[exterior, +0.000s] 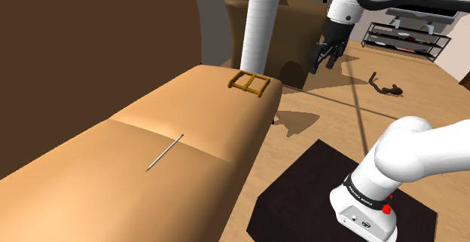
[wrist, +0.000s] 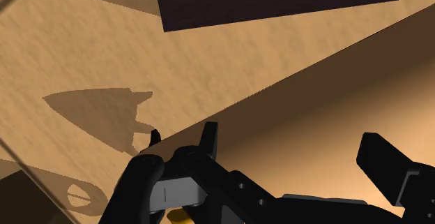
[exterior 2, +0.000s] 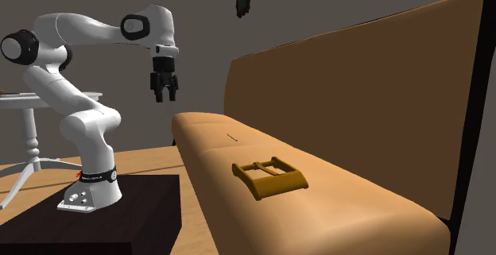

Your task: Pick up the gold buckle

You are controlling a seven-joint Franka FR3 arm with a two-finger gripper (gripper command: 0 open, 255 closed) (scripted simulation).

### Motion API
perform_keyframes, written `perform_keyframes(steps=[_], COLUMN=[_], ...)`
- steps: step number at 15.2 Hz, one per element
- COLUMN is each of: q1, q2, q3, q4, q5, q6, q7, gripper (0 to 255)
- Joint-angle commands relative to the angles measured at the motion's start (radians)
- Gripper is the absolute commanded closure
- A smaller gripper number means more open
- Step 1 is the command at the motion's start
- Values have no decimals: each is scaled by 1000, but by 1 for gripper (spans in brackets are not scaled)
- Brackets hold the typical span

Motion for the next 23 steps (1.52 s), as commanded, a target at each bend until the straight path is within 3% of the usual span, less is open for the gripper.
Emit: perform_keyframes(steps=[1, 12, 23], q1=[0, -63, -110], q2=[0, 421, 857], q3=[0, 84, 89], q4=[0, 145, 449], q5=[0, 44, 30], q6=[0, 254, 366], q7=[0, 332, 624], gripper=[0, 0, 0])
